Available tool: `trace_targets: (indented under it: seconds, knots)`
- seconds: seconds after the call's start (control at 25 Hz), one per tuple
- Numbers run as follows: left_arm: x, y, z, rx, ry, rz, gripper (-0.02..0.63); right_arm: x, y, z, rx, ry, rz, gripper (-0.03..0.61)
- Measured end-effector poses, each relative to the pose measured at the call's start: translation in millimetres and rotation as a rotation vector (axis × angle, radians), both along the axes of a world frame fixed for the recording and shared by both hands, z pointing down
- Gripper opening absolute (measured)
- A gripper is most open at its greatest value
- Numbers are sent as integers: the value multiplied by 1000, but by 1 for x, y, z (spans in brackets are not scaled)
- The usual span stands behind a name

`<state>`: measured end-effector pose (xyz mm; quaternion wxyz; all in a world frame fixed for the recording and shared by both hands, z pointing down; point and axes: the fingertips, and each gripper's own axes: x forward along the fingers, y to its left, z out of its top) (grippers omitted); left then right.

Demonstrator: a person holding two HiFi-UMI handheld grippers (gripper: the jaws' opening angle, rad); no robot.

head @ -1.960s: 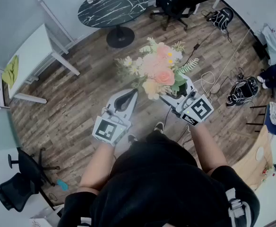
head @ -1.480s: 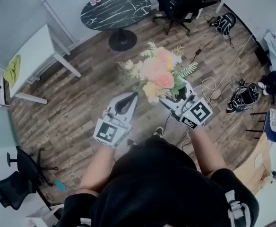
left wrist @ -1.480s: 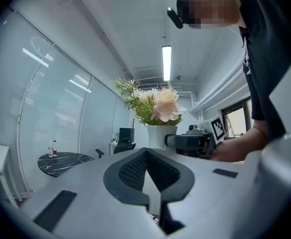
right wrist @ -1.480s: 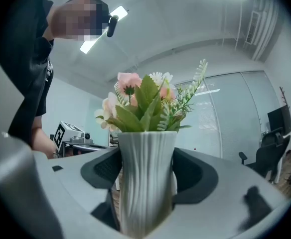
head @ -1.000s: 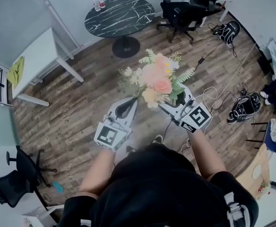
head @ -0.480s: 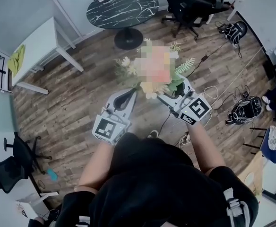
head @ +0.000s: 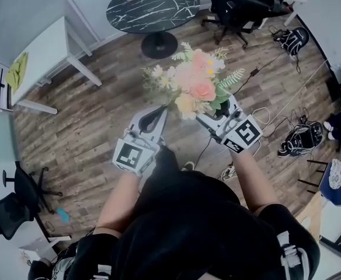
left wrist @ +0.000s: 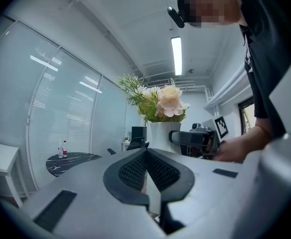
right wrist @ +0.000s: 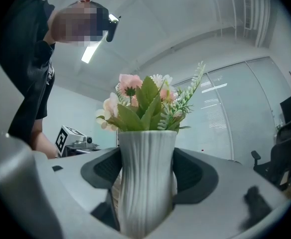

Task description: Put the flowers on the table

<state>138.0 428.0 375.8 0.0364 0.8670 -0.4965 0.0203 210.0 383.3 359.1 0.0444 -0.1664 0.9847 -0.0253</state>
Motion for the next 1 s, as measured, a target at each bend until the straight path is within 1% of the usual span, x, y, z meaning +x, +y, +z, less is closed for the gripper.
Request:
trace_targets:
  seconds: [0.12, 0.24, 0.4, 0.64, 0.72, 0.88, 1.0]
  knots:
    - [-10, -16, 2, 1, 12, 7, 11, -10, -15, 1, 4, 12, 6, 328]
    - [-19, -28, 4, 6, 9, 11, 11, -18, -25, 3, 8, 16, 15, 328]
    - [-29, -43, 13, 12, -21, 12, 12, -27, -41, 11, 18, 21, 30, 328]
    - [-75, -101, 2, 4, -3, 48, 12, -79, -98, 5, -5, 46, 45, 328]
    - [-87, -114, -2, 15, -1, 57, 11, -92, -109, 4, -4, 53, 53, 328]
    - [-110, -131, -1, -4, 4, 67, 12, -111, -124, 1, 2, 56, 74, 328]
    - [-125, -145, -7, 15, 10, 81, 12, -125, -134, 1, 1, 58, 92, 328]
